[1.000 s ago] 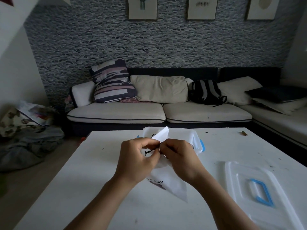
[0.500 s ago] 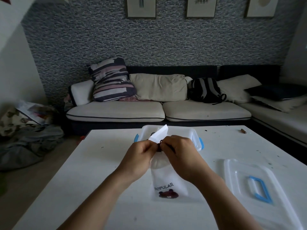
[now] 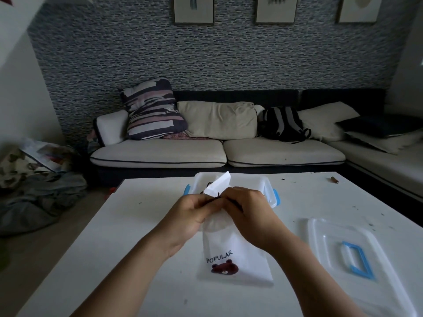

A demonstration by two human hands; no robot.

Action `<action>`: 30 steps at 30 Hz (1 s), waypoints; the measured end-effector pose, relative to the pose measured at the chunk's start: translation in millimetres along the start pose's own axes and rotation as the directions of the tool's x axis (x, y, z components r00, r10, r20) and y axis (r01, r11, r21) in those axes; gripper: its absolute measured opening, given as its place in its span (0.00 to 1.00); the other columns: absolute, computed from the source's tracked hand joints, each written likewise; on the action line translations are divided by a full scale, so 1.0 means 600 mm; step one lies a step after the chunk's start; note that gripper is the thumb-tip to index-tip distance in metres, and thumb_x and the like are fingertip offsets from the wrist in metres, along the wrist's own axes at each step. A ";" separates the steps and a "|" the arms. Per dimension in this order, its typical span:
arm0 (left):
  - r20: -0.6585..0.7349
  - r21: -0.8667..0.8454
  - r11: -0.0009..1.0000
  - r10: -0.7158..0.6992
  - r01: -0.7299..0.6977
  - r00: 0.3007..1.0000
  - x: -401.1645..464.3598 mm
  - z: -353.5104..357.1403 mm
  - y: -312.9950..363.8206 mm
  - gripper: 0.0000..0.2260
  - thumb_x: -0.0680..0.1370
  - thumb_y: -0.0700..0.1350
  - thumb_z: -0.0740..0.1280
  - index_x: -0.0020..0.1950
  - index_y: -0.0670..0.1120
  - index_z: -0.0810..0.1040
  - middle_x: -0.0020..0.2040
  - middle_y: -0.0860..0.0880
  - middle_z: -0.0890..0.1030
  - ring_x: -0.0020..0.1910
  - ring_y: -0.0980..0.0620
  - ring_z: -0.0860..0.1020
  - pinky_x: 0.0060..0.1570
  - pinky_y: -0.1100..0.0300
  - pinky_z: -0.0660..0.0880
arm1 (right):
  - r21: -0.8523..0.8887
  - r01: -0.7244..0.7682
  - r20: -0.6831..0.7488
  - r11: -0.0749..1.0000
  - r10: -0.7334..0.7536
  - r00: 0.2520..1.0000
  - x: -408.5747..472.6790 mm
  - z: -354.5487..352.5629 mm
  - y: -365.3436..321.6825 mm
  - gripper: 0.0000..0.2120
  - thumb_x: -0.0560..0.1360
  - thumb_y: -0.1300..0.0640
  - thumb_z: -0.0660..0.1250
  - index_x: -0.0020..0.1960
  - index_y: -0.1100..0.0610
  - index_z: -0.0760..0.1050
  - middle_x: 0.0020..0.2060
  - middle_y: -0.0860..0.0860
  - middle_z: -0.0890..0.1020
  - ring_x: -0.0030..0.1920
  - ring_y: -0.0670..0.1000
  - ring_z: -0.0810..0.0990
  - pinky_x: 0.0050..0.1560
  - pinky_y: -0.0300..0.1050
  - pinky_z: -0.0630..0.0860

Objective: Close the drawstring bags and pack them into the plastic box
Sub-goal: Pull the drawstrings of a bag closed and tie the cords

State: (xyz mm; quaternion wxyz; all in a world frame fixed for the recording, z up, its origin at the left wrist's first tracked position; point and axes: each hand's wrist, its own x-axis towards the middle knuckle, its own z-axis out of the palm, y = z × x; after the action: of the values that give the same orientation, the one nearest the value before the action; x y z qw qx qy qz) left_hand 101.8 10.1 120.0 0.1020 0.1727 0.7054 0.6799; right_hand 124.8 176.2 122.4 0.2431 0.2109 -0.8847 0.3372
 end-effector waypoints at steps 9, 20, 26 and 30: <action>0.042 0.105 0.994 -0.013 0.008 0.999 -0.003 -0.027 0.006 0.07 0.80 0.41 0.68 0.50 0.43 0.86 0.52 0.41 0.85 0.53 0.46 0.82 0.63 0.49 0.75 | 0.018 -0.010 0.015 1.000 0.009 1.000 -0.002 0.001 -0.003 0.13 0.80 0.61 0.63 0.37 0.55 0.73 0.32 0.45 0.74 0.36 0.47 0.71 0.36 0.36 0.66; 0.135 -0.252 0.957 -0.112 0.143 0.984 -0.012 -0.007 0.009 0.17 0.81 0.49 0.63 0.59 0.37 0.82 0.55 0.40 0.84 0.55 0.44 0.83 0.58 0.53 0.78 | 0.026 0.002 0.006 1.000 -0.002 1.000 0.004 0.008 -0.007 0.11 0.81 0.61 0.62 0.40 0.55 0.76 0.34 0.43 0.77 0.38 0.45 0.75 0.39 0.34 0.68; -0.015 0.099 0.995 0.018 -0.016 1.000 -0.006 -0.011 0.003 0.12 0.78 0.48 0.69 0.48 0.40 0.85 0.48 0.42 0.86 0.47 0.50 0.83 0.50 0.59 0.77 | -0.011 0.005 0.013 1.000 -0.005 1.000 0.003 0.009 -0.001 0.12 0.80 0.62 0.62 0.38 0.55 0.73 0.32 0.44 0.73 0.36 0.47 0.72 0.36 0.35 0.66; -0.083 0.271 0.955 0.148 -0.121 0.986 -0.003 -0.022 0.006 0.03 0.76 0.44 0.73 0.47 0.47 0.87 0.43 0.51 0.87 0.43 0.56 0.84 0.45 0.62 0.77 | -0.008 -0.030 0.006 1.000 0.030 1.000 0.002 0.005 0.003 0.13 0.81 0.60 0.62 0.38 0.57 0.73 0.32 0.45 0.73 0.36 0.47 0.71 0.37 0.36 0.66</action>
State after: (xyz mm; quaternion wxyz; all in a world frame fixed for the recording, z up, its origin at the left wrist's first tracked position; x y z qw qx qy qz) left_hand 98.9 -2.4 123.9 -0.0047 0.1975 0.7808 0.5928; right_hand 122.2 174.9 119.9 0.2361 0.1975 -0.8899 0.3368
